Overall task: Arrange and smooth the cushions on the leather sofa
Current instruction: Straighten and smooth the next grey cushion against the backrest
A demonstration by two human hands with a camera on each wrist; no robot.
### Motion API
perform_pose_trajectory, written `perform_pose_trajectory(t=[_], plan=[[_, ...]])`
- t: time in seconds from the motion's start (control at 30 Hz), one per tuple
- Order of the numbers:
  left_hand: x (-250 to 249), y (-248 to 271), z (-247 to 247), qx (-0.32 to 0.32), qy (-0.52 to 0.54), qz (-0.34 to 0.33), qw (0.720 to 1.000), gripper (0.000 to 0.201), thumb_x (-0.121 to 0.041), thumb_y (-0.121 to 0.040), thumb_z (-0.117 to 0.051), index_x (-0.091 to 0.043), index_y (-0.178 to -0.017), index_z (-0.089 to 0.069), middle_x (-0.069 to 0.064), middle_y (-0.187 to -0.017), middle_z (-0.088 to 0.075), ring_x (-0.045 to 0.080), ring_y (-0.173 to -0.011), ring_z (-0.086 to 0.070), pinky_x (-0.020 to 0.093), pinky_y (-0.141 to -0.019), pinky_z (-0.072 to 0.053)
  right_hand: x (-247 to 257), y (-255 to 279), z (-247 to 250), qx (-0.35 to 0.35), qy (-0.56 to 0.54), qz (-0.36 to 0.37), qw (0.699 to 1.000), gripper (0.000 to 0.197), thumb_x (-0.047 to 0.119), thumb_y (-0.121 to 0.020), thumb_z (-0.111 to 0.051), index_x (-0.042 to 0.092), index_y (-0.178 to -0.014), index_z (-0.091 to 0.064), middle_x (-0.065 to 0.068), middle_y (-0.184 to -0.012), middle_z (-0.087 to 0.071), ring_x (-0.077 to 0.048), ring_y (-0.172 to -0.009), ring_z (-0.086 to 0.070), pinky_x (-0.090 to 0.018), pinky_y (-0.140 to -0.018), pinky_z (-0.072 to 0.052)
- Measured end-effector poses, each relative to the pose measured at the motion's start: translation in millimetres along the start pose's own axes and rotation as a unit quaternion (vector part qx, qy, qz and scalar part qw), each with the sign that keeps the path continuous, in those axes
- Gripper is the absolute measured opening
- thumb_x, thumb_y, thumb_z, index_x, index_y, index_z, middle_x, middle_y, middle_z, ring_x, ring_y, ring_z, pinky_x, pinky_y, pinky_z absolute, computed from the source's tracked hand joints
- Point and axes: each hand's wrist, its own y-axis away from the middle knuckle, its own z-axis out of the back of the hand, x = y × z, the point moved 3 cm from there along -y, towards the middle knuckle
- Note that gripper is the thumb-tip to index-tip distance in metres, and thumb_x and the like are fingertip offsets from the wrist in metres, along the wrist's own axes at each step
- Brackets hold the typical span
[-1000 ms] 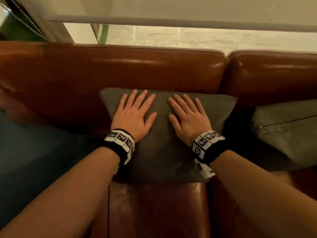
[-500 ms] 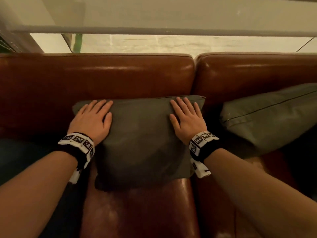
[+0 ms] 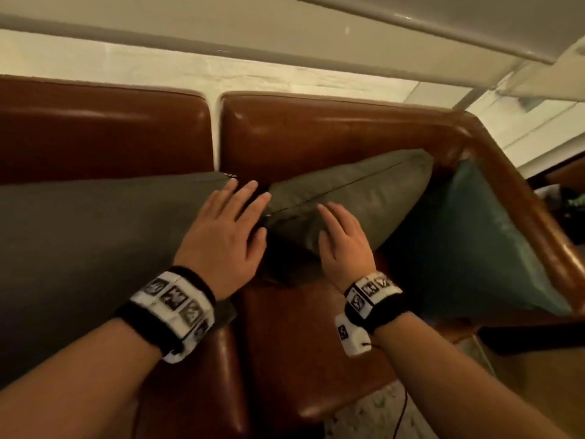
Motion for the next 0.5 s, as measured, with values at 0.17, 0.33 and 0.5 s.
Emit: perform_pose_trajectory(t=[0.17, 0.33, 0.5], plan=[[-48, -63, -101, 0.108, -0.094, 0.049, 0.989, 0.06, -0.053, -0.096, -0.011, -0.039, -0.154, -0.011, -0.006, -0.163, -0.019, 0.024, -0.151, -0.015, 0.045, -0.122, -0.009, -108, -49, -2, 0.107, 0.131, 0.091, 0.981, 0.057, 0.05, -0.102, -0.025, 0.035, -0.155, -0.012, 0.009, -0.163, -0.011, -0.016, -0.151, -0.003, -0.046, -0.122, -0.004], [-20, -52, -116, 0.042, -0.013, 0.286, 0.957, 0.074, -0.061, -0.095, -0.039, -0.029, -0.156, -0.013, 0.001, -0.164, -0.011, 0.025, -0.148, -0.02, 0.043, -0.119, -0.021, -252, -95, 34, 0.083, 0.118, 0.012, 0.989, 0.067, 0.066, -0.096, -0.018, 0.039, -0.154, 0.0, 0.017, -0.162, 0.005, -0.011, -0.15, 0.007, -0.045, -0.121, 0.005], [-75, -60, -129, -0.06, 0.25, 0.515, 0.818, 0.056, -0.043, -0.103, -0.035, -0.008, -0.146, -0.041, 0.016, -0.15, -0.043, 0.029, -0.14, -0.038, 0.026, -0.11, -0.025, -281, -106, 49, -0.018, -0.274, -0.133, 0.952, 0.069, 0.047, -0.099, -0.045, 0.029, -0.155, -0.01, 0.009, -0.164, -0.005, -0.009, -0.149, -0.009, -0.033, -0.121, -0.013]])
